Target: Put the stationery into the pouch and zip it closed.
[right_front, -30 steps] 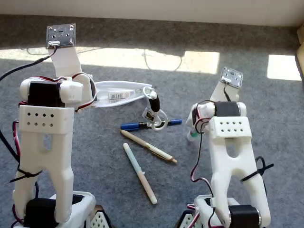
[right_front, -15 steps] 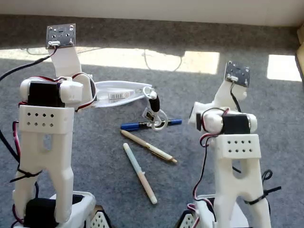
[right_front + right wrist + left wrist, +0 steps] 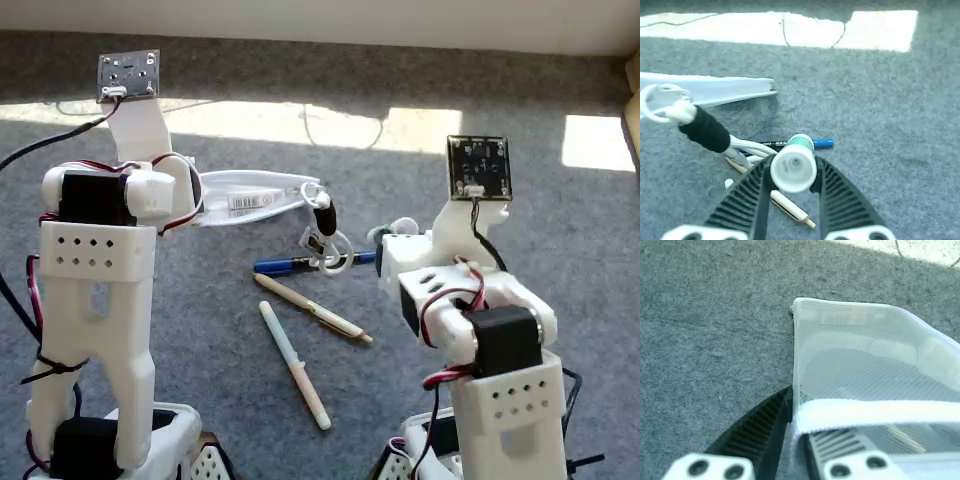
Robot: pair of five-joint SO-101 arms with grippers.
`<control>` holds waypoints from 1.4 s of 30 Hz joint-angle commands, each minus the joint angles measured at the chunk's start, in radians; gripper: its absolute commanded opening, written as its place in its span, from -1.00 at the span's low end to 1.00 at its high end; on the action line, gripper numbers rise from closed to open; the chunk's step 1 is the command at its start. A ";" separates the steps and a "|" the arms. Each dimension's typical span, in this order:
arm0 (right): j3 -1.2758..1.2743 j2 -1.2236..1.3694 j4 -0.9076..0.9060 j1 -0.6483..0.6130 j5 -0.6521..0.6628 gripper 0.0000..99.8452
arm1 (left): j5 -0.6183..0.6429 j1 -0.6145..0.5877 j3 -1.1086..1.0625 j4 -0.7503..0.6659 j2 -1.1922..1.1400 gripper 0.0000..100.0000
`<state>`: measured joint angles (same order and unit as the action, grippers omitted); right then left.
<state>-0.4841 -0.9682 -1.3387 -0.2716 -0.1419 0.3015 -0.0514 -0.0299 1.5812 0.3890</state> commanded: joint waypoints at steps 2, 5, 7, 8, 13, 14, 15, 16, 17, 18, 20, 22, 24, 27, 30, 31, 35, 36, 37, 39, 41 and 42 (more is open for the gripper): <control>0.104 -0.059 -0.005 -0.042 0.017 -0.98 | 0.003 -0.019 0.012 -0.005 0.008 -0.99; 0.142 -0.064 -0.005 -0.045 0.017 -0.98 | 0.003 -0.019 0.012 -0.005 0.008 -0.99; 0.170 -0.064 -0.005 -0.045 0.017 -0.98 | 0.003 -0.019 0.012 -0.005 0.008 -0.99; 0.185 -0.064 -0.005 -0.045 0.017 -0.98 | 0.003 -0.019 0.012 -0.005 0.008 -0.99; 0.265 -0.064 0.001 -0.061 0.017 -0.98 | 0.003 -0.019 0.012 -0.005 0.008 -0.99; 0.280 -0.064 0.001 -0.073 0.017 -0.98 | 0.003 -0.019 0.012 -0.005 0.008 -0.99; 0.295 -0.064 0.001 -0.088 0.017 -0.98 | 0.003 -0.019 0.012 -0.005 0.008 -0.99; 0.309 -0.062 0.002 -0.108 0.017 -0.98 | 0.003 -0.019 0.012 -0.005 0.008 -0.99; 0.325 -0.062 0.004 -0.131 0.017 -0.98 | 0.003 -0.019 0.012 -0.005 0.008 -0.99; 0.338 -0.062 0.004 -0.156 0.017 -0.98 | 0.003 -0.019 0.012 -0.005 0.008 -0.99; 0.361 -0.061 0.004 -0.211 0.017 -0.98 | 0.003 -0.019 0.012 -0.005 0.008 -0.99; 0.377 -0.058 0.008 -0.268 0.017 -0.98 | 0.003 -0.019 0.012 -0.005 0.008 -0.99; 0.374 -0.059 0.048 -0.318 0.017 -0.98 | 0.003 -0.019 0.012 -0.005 0.008 -0.99; 0.374 -0.056 0.117 -0.354 0.017 -0.98 | 0.003 -0.019 0.012 -0.005 0.008 -0.99; 0.357 -0.053 0.188 -0.381 0.017 -0.98 | 0.003 -0.019 0.012 -0.005 0.008 -0.99; 0.337 -0.054 0.206 -0.386 0.017 -0.98 | 0.003 -0.019 0.012 -0.005 0.008 -0.99; 0.260 -0.054 0.286 -0.421 0.017 -0.98 | 0.003 -0.019 0.001 -0.005 0.008 -0.99; 0.232 -0.054 0.308 -0.430 0.017 -0.98 | 0.003 -0.019 0.001 -0.005 0.008 -0.99; 0.202 -0.054 0.332 -0.432 0.017 -0.98 | 0.003 -0.019 0.001 -0.005 0.008 -0.99; 0.142 -0.054 0.381 -0.433 0.017 -0.98 | 0.003 -0.019 0.001 -0.005 0.008 -0.99; 0.091 -0.054 0.426 -0.433 0.017 -0.98 | 0.003 -0.019 0.001 -0.005 0.008 -0.99; 0.067 -0.054 0.441 -0.433 0.017 -0.98 | 0.003 -0.019 0.001 -0.005 0.008 -0.99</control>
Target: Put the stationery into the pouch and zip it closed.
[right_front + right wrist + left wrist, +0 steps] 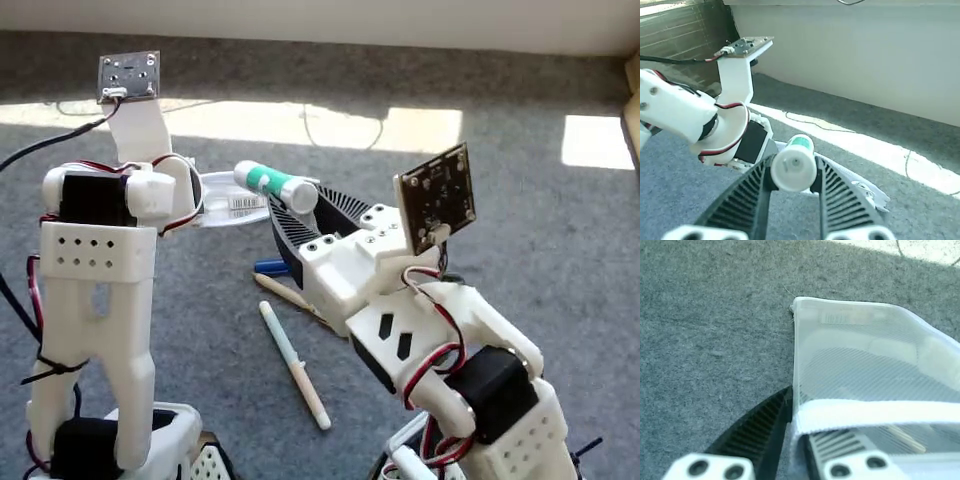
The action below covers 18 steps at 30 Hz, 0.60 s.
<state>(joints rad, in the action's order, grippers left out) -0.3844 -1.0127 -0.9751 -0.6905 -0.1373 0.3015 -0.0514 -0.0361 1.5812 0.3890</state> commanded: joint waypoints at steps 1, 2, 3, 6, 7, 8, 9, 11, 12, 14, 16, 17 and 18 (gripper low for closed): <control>-0.050 -0.010 0.088 -0.015 0.012 -0.98 | 0.003 -0.019 0.007 -0.005 0.008 -0.99; -0.067 -0.010 0.093 -0.015 0.012 -0.98 | 0.003 -0.019 0.007 -0.005 0.008 -0.99; -0.081 -0.010 0.093 -0.015 0.012 -0.98 | 0.003 -0.019 0.007 -0.005 0.008 -0.99; -0.105 -0.010 0.093 -0.015 0.012 -0.98 | 0.003 -0.019 0.007 -0.005 0.008 -0.99; -0.114 -0.010 0.093 -0.015 0.012 -0.98 | 0.003 -0.019 0.007 -0.005 0.008 -0.99; -0.122 -0.010 0.093 -0.015 0.012 -0.98 | 0.003 -0.019 0.007 -0.005 0.008 -0.99; -0.128 -0.010 0.093 -0.016 0.012 -0.98 | 0.003 -0.019 0.007 -0.005 0.008 -0.99; -0.143 -0.008 0.093 -0.016 0.012 -0.98 | 0.003 -0.019 0.007 -0.005 0.008 -0.99; -0.150 -0.008 0.093 -0.016 0.012 -0.98 | 0.003 -0.019 0.007 -0.005 0.008 -0.99; -0.153 -0.008 0.093 -0.016 0.012 -0.98 | 0.003 -0.019 0.007 -0.005 0.008 -0.99; -0.153 -0.008 0.093 -0.024 0.012 -0.98 | 0.003 -0.019 0.007 -0.005 0.008 -0.99; -0.157 -0.008 0.093 -0.035 0.012 -0.98 | 0.003 -0.019 0.007 -0.005 0.008 -0.99; -0.165 -0.008 0.093 -0.044 0.012 -0.98 | 0.003 -0.019 0.007 -0.005 0.008 -0.99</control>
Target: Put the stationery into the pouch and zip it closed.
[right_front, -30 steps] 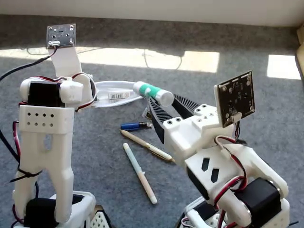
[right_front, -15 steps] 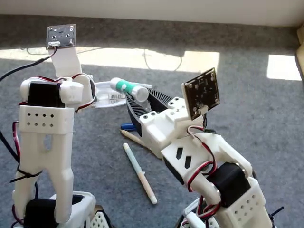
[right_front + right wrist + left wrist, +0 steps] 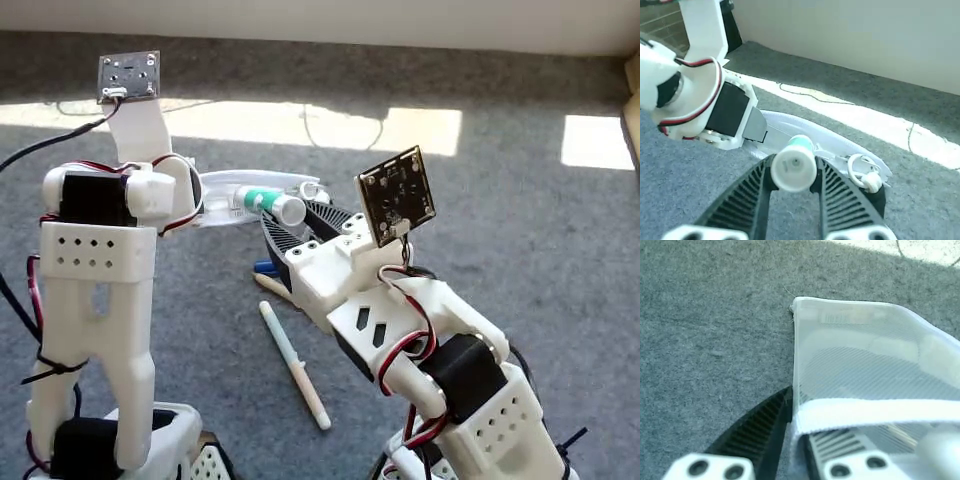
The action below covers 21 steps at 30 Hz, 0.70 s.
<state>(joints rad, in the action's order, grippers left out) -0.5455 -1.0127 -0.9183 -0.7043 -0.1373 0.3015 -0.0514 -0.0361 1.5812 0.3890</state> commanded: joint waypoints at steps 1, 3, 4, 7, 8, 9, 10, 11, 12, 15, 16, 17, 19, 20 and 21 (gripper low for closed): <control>-0.012 -0.008 0.036 -0.039 0.012 -0.98 | 0.003 -0.019 0.007 -0.005 0.008 -0.99; -0.021 -0.008 0.036 -0.058 0.012 -0.98 | 0.003 -0.019 0.007 -0.005 0.008 -0.99; -0.022 -0.008 0.036 -0.059 0.012 -0.98 | 0.003 -0.019 0.007 -0.005 0.008 -0.99; -0.022 -0.008 0.036 -0.059 0.012 -0.98 | 0.003 -0.019 0.007 -0.005 0.008 -0.99; -0.022 -0.008 0.036 -0.059 0.012 -0.96 | 0.003 -0.019 0.007 -0.005 0.008 -0.99; -0.022 -0.008 0.036 -0.059 0.012 -0.92 | 0.003 -0.019 0.007 -0.005 0.008 -0.99; -0.022 -0.008 0.036 -0.059 0.012 -0.86 | 0.003 -0.019 0.007 -0.005 0.008 -0.99; -0.024 -0.008 0.036 -0.061 0.011 -0.79 | 0.003 -0.019 0.007 -0.005 0.008 -0.99; -0.024 -0.008 0.033 -0.061 0.011 -0.73 | 0.003 -0.019 0.007 -0.005 0.008 -0.99; -0.024 -0.008 0.031 -0.061 0.011 -0.65 | 0.003 -0.019 0.007 -0.005 0.008 -0.99; -0.024 -0.008 0.031 -0.061 0.011 -0.65 | 0.003 -0.019 0.007 -0.005 0.008 -0.99; -0.024 -0.008 0.031 -0.061 0.011 -0.65 | 0.003 -0.019 0.007 -0.005 0.008 -0.99; -0.024 -0.008 0.031 -0.061 0.011 -0.65 | 0.003 -0.019 0.005 -0.005 0.008 -0.99; -0.022 -0.008 0.031 -0.061 0.011 -0.65 | 0.003 -0.019 0.005 -0.005 0.008 -0.99; -0.022 -0.008 0.031 -0.061 0.011 -0.65 | 0.003 -0.019 0.005 -0.005 0.008 -0.99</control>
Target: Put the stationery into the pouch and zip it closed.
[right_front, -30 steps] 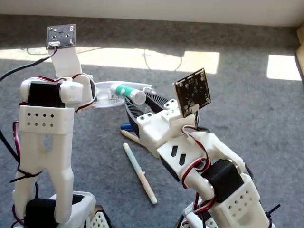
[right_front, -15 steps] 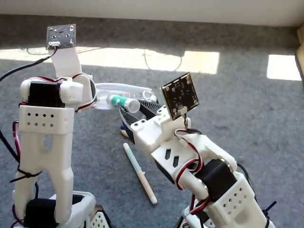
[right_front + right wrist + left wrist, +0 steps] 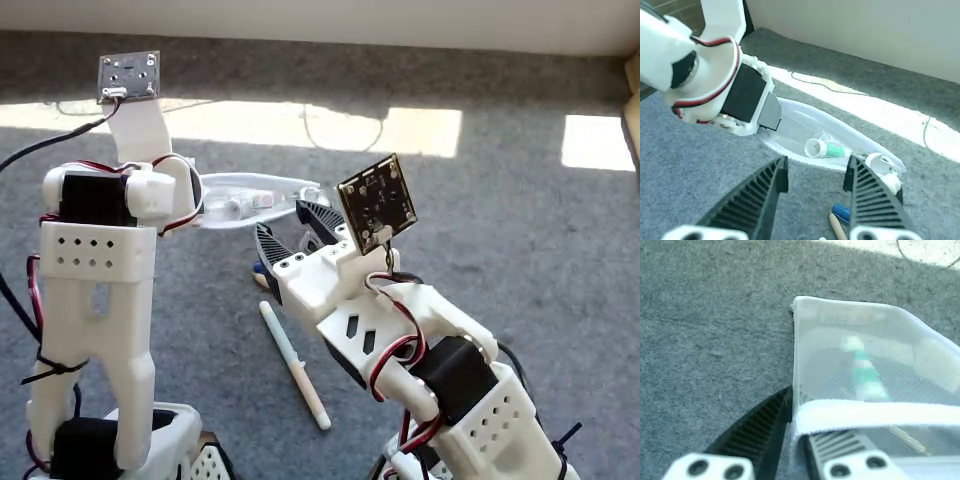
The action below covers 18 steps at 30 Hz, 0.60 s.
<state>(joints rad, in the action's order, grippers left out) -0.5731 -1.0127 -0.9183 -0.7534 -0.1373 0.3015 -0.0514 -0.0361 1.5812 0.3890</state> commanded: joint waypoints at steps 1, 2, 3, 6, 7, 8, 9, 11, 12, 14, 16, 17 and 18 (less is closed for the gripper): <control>0.007 -0.010 0.031 -0.012 0.011 -0.65 | 0.003 -0.019 0.005 -0.005 0.008 -0.99; 0.007 -0.010 0.031 -0.012 0.011 -0.65 | 0.003 -0.019 0.005 -0.005 0.008 -0.99; 0.007 -0.012 0.031 -0.012 0.011 -0.65 | 0.003 -0.019 0.005 -0.005 0.008 -0.99; 0.008 -0.018 0.030 -0.012 0.011 -0.65 | 0.003 -0.019 0.005 -0.005 0.008 -0.99; 0.008 -0.018 0.027 -0.010 0.011 -0.65 | 0.003 -0.019 0.005 -0.005 0.008 -0.99; 0.008 -0.018 0.007 -0.008 0.011 -0.65 | 0.003 -0.019 0.005 -0.005 0.008 -0.99; 0.012 -0.018 -0.022 -0.007 0.009 -0.65 | 0.003 -0.021 0.005 -0.005 0.008 -0.99; 0.015 -0.018 -0.076 -0.007 0.009 -0.65 | 0.003 -0.036 0.008 -0.005 0.008 -0.99; 0.016 -0.018 -0.094 -0.007 0.009 -0.65 | 0.003 -0.051 0.010 -0.005 0.008 -0.99; 0.024 -0.015 -0.120 -0.005 0.009 -0.65 | 0.003 -0.081 0.018 -0.005 0.008 -0.99; 0.036 -0.010 -0.136 -0.001 0.009 -0.65 | 0.003 -0.105 0.019 -0.005 0.010 -0.99; 0.036 -0.010 -0.139 0.013 0.008 -0.65 | 0.003 -0.114 0.019 -0.005 0.010 -0.99; 0.036 -0.010 -0.140 0.030 0.006 -0.65 | 0.003 -0.119 0.019 -0.005 0.010 -0.99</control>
<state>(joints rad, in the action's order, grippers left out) -0.5731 -1.0127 -1.0503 -0.7534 -0.1373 0.3015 -0.1235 -0.0361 1.5812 0.3890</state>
